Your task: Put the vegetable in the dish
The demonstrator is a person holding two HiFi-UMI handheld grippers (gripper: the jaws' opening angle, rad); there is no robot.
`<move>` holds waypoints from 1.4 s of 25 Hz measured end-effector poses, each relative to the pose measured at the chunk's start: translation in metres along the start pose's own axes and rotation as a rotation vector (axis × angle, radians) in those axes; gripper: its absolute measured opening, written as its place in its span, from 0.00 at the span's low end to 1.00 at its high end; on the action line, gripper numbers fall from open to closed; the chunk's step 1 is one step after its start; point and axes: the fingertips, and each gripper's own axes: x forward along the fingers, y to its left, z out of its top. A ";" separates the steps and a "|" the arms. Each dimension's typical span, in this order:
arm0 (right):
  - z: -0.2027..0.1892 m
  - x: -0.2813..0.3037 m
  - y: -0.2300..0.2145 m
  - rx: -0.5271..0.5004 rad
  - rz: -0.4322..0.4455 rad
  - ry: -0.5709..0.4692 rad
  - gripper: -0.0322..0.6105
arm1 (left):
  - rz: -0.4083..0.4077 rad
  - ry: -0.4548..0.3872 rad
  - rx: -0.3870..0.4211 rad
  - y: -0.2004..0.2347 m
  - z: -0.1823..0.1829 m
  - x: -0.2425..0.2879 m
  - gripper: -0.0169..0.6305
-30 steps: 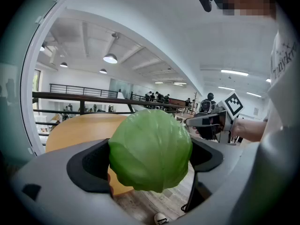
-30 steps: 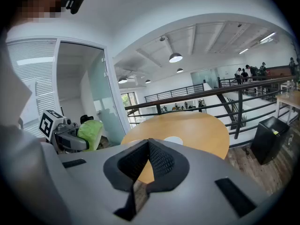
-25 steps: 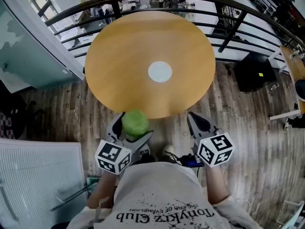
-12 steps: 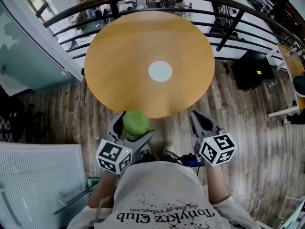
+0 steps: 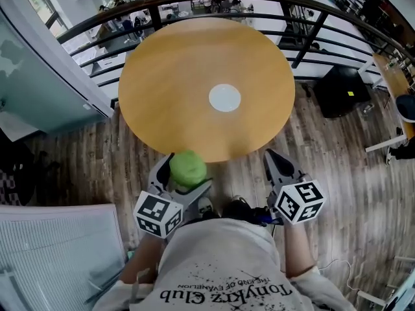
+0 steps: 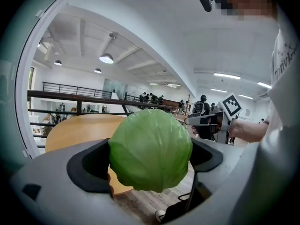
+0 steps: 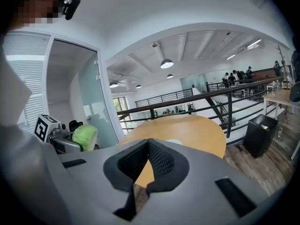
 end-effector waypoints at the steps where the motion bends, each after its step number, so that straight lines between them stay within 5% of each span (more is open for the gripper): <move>1: -0.002 0.000 0.004 -0.001 -0.003 0.002 0.08 | -0.003 0.001 -0.001 0.003 -0.002 -0.002 0.80; 18: -0.007 0.022 -0.015 0.021 -0.036 0.019 0.08 | -0.034 -0.013 -0.001 0.026 0.013 0.027 0.80; 35: 0.050 0.112 -0.114 0.011 0.049 0.030 0.08 | 0.036 -0.003 -0.012 0.062 0.062 0.141 0.80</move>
